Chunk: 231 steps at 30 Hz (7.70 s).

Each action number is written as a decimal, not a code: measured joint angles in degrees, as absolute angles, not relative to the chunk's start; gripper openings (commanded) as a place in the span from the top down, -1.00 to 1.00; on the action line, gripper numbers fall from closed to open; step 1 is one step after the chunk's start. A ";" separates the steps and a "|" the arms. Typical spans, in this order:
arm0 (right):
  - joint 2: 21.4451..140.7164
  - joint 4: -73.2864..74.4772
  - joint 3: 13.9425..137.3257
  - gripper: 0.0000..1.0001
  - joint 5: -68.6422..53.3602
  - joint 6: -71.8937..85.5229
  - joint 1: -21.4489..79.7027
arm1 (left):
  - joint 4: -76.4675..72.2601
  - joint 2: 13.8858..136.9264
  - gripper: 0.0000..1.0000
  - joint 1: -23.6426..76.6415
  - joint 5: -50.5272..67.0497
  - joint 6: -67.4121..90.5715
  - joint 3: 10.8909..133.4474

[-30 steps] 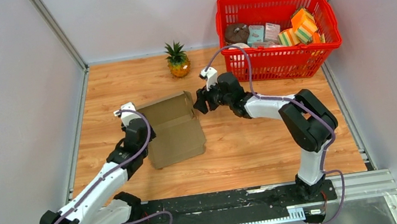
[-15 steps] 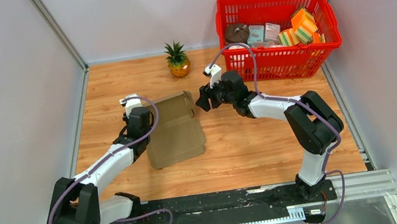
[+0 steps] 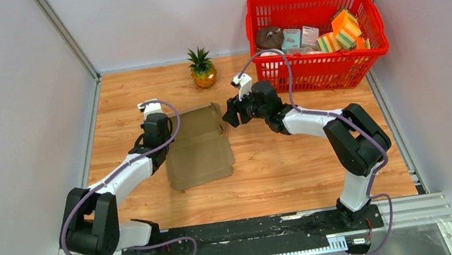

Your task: Fold the paper box

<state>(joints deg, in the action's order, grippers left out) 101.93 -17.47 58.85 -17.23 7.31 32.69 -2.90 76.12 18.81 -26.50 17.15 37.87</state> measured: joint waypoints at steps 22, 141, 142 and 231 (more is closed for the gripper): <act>101.91 -12.71 58.89 -0.22 -17.02 7.97 31.90 | -1.15 80.25 0.37 17.37 -22.02 18.57 41.50; 106.13 -35.88 52.73 0.75 -0.84 -1.21 42.26 | -21.58 61.89 1.00 26.79 -20.29 13.80 17.39; 106.48 -35.46 53.39 0.75 -0.78 -1.15 42.22 | -21.61 61.95 1.00 26.79 -20.38 13.80 17.39; 78.54 -12.75 41.93 0.13 -15.79 3.46 27.00 | -22.09 64.99 1.00 27.03 -15.55 15.11 18.44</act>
